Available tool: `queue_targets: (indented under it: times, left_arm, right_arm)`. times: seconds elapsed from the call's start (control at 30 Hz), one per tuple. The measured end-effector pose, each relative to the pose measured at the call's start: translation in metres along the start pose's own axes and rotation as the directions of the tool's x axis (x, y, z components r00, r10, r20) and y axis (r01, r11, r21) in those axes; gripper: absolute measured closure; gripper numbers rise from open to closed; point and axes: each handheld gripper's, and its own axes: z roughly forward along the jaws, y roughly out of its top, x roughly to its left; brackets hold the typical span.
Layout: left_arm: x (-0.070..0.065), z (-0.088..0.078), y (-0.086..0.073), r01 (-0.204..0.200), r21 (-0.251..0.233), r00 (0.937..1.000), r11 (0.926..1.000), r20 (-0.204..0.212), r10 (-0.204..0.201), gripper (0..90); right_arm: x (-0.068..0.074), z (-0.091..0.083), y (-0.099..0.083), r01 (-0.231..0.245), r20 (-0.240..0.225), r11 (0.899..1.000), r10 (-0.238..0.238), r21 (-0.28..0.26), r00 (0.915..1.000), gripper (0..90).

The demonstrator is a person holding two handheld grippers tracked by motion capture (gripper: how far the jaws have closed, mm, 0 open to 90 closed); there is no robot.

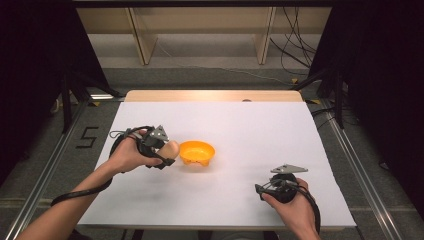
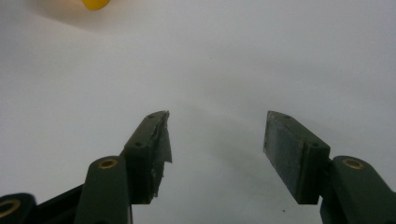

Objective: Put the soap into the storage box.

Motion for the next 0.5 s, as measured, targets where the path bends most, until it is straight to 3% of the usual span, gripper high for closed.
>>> queue_targets:
  times: [0.03, 0.1, 0.3, 0.5]
  left_arm:
    - [0.0005, 0.0001, 0.0009, 0.009, 0.003, 0.9999, 1.0000, 0.007, -0.009, 32.4]
    - [0.0021, -0.0005, 0.0025, -0.014, 0.000, 0.9999, 0.9999, 0.004, 0.014, 32.4]
    - [0.0022, 0.0003, 0.0062, 0.004, -0.014, 1.0000, 0.9999, -0.002, -0.004, 32.4]
    - [0.0036, 0.0004, 0.0091, -0.009, -0.020, 1.0000, 0.9998, 0.003, 0.009, 32.4]
  right_arm:
    - [-0.0005, 0.0001, 0.0000, 0.006, 0.004, 1.000, -0.006, -0.005, 1.0000, 41.0]
    - [0.0007, -0.0010, -0.0001, -0.007, 0.006, 1.000, 0.007, 0.002, 1.0000, 41.0]
    - [-0.0007, 0.0004, -0.0001, 0.000, -0.007, 1.000, 0.000, -0.013, 1.0000, 41.0]
    - [-0.0008, 0.0007, 0.0000, 0.001, -0.007, 1.000, -0.001, -0.016, 1.0000, 41.0]
